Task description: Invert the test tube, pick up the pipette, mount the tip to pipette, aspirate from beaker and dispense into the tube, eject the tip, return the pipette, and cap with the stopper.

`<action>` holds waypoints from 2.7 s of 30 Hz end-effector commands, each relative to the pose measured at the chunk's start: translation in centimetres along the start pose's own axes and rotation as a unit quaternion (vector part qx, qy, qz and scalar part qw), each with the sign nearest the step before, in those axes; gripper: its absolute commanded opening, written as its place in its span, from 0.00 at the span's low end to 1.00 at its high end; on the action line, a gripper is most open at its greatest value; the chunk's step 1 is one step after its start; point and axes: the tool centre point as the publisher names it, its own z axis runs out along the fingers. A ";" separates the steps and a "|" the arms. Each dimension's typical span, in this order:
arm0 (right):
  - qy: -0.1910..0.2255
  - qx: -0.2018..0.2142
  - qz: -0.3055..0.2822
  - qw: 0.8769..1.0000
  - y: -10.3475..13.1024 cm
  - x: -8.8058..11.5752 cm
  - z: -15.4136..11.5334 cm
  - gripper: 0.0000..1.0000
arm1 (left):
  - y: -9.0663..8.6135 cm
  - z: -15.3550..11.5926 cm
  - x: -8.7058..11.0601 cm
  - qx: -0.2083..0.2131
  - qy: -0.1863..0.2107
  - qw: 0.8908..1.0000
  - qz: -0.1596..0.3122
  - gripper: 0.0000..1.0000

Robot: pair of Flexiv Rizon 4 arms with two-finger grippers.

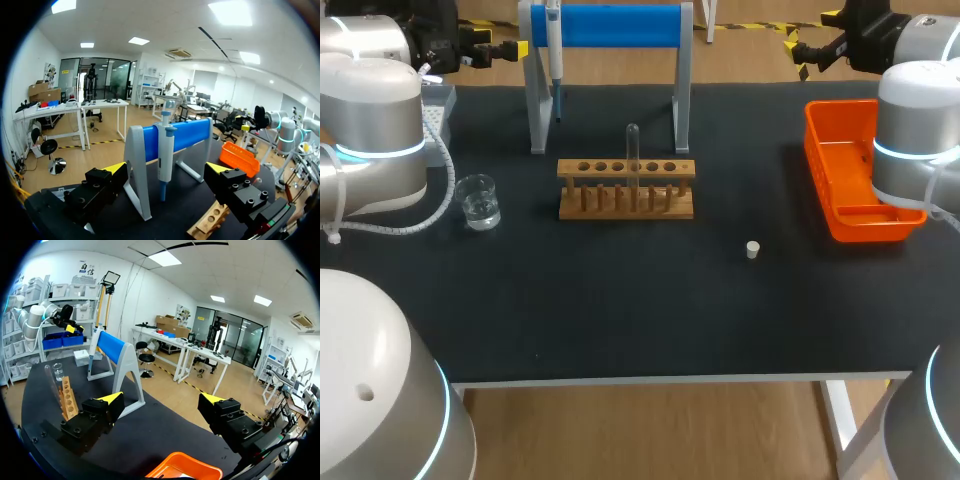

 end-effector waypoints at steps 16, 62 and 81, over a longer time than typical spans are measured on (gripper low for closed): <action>0.000 0.000 0.000 1.000 0.0 0.0 0.0 1.00 | 0.1 0.1 0.0 0.002 -0.001 1.000 0.000 1.00; 0.272 -0.108 -0.066 0.954 -5.9 28.5 -0.3 1.00 | 0.1 0.1 0.0 0.002 -0.001 1.000 0.000 1.00; 0.287 -0.082 -0.048 0.953 -6.0 28.5 -0.3 1.00 | 0.1 0.1 0.0 0.002 -0.001 1.000 0.000 1.00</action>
